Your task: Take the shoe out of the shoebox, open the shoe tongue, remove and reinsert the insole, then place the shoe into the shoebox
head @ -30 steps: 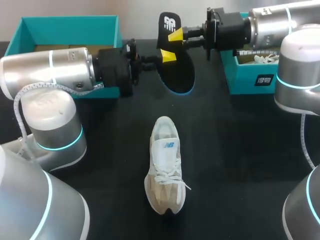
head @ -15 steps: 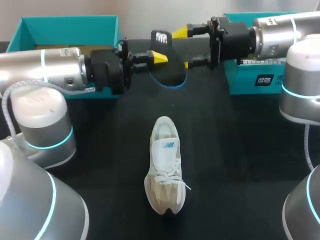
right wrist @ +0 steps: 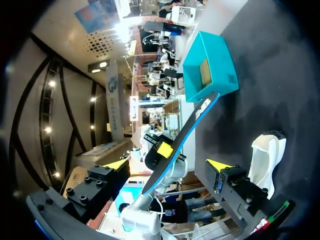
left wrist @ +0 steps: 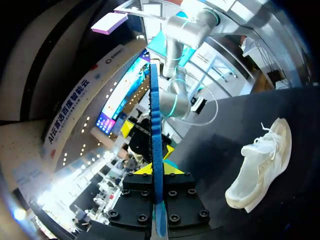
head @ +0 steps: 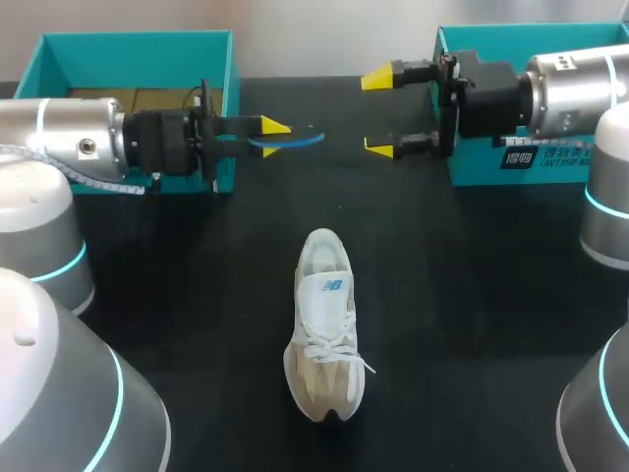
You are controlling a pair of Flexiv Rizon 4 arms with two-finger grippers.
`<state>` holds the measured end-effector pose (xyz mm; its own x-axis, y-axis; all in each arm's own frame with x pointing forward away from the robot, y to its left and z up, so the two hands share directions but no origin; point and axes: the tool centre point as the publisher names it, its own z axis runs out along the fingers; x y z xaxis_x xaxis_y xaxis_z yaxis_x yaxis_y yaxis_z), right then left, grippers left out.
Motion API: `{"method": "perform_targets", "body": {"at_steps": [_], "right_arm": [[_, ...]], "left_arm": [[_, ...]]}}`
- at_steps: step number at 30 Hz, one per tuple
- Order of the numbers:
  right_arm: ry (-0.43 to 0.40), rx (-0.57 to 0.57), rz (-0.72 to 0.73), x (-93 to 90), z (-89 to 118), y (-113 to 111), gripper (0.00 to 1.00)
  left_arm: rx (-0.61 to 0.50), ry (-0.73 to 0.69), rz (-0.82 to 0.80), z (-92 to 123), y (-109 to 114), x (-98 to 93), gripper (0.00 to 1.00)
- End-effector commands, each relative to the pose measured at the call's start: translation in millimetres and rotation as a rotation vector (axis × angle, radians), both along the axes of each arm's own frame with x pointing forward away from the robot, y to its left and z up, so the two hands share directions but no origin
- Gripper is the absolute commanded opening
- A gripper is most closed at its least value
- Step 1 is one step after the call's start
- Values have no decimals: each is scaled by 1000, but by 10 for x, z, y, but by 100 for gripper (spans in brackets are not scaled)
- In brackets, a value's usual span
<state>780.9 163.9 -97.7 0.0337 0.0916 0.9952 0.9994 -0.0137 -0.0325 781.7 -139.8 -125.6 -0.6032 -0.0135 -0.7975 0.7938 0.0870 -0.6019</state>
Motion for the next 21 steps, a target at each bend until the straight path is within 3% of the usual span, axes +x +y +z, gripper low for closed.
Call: {"method": "perform_targets", "body": {"at_steps": [1,10,14,19,21], "right_arm": [[0,-4,-7,-35,5,-5,100],[0,-4,-7,-35,5,-5,100],[0,-4,-7,-35,5,-5,100],[0,-4,-7,-35,5,-5,100],[0,-4,-7,-35,5,-5,100]], "left_arm": [[-19,35,-23,-7,98,1,0],[-19,35,-23,-7,98,1,0],[47,285,113,136,74,-129,0],[98,623,225,180,148,-126,0],[91,878,194,146,202,-159,0]]}}
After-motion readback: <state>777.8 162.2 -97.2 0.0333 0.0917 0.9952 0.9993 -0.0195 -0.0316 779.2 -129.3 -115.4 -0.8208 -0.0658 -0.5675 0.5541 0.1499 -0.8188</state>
